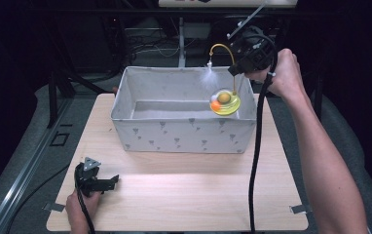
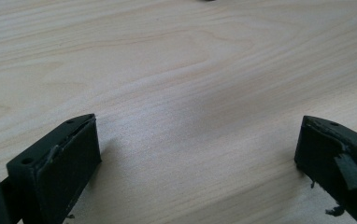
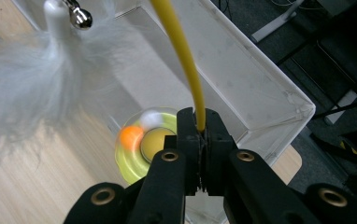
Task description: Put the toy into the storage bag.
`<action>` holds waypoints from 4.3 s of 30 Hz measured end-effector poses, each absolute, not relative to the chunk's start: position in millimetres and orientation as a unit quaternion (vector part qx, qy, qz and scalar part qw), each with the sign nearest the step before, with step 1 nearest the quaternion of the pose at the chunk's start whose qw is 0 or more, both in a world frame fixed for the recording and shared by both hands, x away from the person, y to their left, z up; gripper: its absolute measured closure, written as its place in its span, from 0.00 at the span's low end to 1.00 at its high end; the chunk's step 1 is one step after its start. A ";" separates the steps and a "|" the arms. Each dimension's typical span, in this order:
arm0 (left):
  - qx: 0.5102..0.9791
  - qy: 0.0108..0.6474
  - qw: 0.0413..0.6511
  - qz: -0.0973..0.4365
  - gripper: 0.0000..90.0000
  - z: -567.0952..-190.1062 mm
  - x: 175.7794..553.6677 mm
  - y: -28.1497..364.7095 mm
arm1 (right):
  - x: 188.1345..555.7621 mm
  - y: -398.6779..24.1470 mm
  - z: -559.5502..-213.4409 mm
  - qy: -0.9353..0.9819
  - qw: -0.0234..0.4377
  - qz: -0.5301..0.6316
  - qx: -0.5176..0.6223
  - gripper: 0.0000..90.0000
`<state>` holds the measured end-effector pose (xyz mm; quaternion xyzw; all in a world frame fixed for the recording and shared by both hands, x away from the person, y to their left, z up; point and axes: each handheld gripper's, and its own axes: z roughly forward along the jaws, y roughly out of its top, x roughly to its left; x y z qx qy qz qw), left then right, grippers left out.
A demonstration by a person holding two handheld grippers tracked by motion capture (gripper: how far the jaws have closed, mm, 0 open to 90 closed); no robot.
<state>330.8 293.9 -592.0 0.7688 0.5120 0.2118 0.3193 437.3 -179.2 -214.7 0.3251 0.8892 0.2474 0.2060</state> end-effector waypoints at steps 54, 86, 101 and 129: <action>0.769 0.513 0.318 0.211 0.00 -591.8 330.8 293.9 | 494.0 -210.2 -283.3 0.853 0.175 0.226 0.436 0.98; 0.768 0.513 0.320 0.212 0.00 -592.1 330.9 293.8 | 488.7 -219.9 -331.7 0.868 0.138 0.189 0.438 0.98; 0.768 0.513 0.319 0.212 0.00 -592.0 330.9 293.8 | 486.8 -226.6 -348.8 0.873 0.117 0.169 0.442 0.98; 0.768 0.513 0.320 0.212 0.00 -592.1 330.9 293.8 | 494.7 -234.0 -385.2 0.875 0.065 0.132 0.462 0.98</action>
